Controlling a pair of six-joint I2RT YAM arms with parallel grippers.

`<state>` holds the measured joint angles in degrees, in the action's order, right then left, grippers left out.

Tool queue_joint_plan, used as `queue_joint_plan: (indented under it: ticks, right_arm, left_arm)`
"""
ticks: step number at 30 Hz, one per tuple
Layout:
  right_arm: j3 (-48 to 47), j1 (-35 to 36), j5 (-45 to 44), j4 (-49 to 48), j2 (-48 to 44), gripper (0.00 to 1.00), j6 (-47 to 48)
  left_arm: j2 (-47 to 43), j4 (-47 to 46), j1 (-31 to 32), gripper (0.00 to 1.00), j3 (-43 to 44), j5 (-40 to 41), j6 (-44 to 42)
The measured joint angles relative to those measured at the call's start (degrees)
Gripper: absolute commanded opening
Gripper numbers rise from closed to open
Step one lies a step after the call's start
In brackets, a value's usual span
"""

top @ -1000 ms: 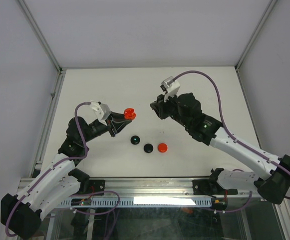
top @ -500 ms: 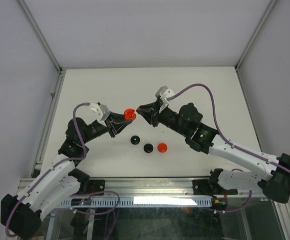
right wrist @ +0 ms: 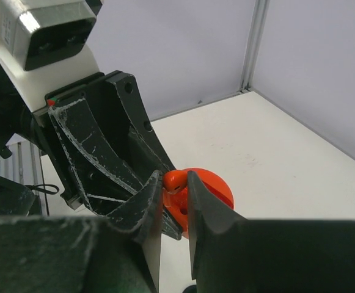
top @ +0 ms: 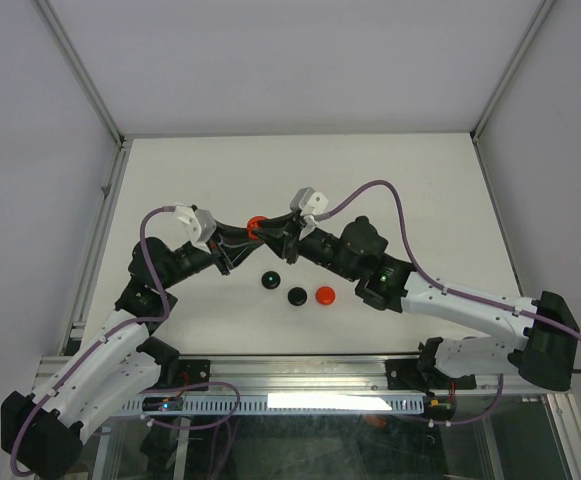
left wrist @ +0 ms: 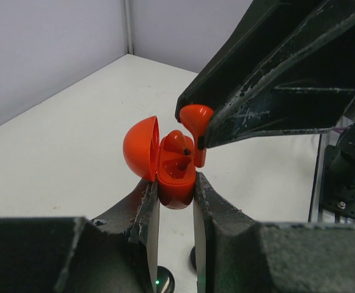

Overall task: Insert the wireless bluetooth earbuds into the charging case
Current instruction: Place the earbud in the charging case.

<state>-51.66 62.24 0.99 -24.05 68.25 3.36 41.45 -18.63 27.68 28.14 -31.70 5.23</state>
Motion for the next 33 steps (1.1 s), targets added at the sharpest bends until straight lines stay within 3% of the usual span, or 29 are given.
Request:
queue_joint_plan:
  ticks: [13, 33]
  right_arm:
    - [1.49, 1.84, -6.88, -2.73, 1.09, 0.16, 3.28]
    - [1.55, 4.09, -10.32, -1.75, 1.09, 0.15, 3.63]
  left_arm:
    - [-0.33, -0.76, 0.00, 0.00, -0.37, -0.24, 0.35]
    - [-0.42, -0.79, 0.00, 0.00, -0.61, 0.11, 1.49]
